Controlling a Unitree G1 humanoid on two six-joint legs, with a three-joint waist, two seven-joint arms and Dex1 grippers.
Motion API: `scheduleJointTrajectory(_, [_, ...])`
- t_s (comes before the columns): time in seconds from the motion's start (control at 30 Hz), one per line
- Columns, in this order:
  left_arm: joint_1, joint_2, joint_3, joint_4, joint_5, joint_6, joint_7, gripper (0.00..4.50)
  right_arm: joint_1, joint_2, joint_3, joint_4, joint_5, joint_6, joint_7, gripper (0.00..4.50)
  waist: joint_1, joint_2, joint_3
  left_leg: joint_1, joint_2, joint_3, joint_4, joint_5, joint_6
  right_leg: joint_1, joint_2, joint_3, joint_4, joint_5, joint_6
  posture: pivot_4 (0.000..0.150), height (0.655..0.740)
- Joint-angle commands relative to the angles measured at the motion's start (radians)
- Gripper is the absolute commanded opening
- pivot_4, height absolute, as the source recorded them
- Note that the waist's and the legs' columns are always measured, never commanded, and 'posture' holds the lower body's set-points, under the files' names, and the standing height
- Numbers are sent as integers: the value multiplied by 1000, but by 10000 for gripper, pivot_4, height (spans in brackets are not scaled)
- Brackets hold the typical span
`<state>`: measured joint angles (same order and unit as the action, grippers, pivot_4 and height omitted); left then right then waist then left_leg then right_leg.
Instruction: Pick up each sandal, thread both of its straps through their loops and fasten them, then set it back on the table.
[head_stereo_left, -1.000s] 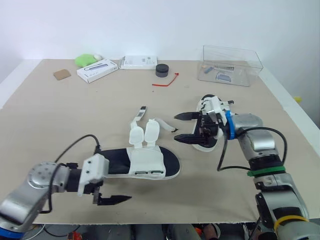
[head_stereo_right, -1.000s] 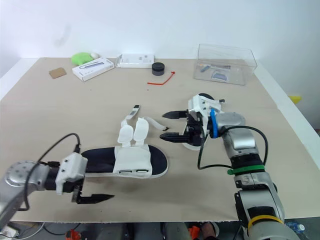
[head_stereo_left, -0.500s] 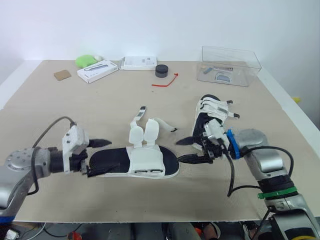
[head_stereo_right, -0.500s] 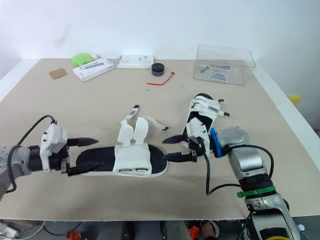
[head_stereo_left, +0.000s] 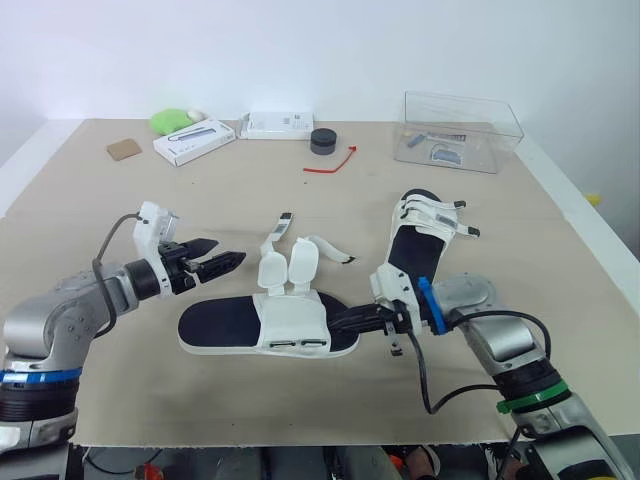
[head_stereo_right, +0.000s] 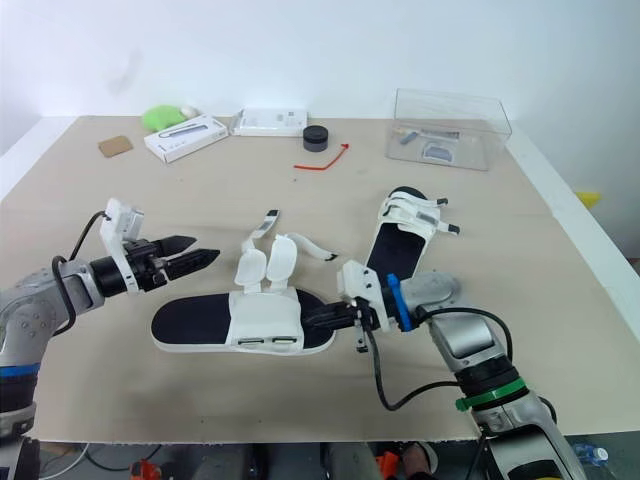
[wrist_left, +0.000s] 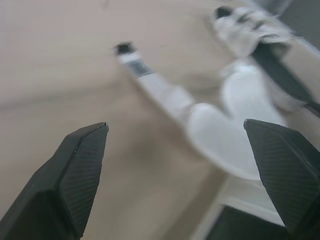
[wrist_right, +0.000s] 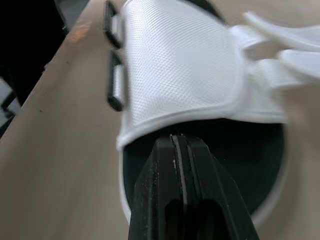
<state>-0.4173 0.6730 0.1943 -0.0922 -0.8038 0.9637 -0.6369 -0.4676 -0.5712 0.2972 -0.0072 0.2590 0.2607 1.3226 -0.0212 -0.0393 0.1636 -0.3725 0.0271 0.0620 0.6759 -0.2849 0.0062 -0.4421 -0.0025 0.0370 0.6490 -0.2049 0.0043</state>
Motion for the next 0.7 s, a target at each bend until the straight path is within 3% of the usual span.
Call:
scheduleJointTrajectory(0.03, [-79, -32, 54, 84, -91, 135, 24, 45000, -6, -2, 2, -18, -20, -42, -10, 657, 0, 0, 0, 0, 0, 0, 0, 0, 0, 0, 0, 0, 0, 0, 0, 1500, 7400])
scheduleJointTrajectory(0.23, [-190, -77, 41, 228, -121, 286, 34, 45000, -25, 17, -2, -29, -14, -48, -27, 657, -1, -1, 0, -1, -1, -1, 2, 0, 0, 0, -1, -3, 0, 0, 1, 1500, 7400])
scheduleJointTrajectory(0.7, [-380, -183, 39, 590, -36, 326, 27, 45000, -1, 2, -7, -66, -15, -48, -45, 657, -2, -1, 0, -2, -1, -3, 2, 1, -1, 0, -1, -4, 1, 0, 0, 1500, 7400])
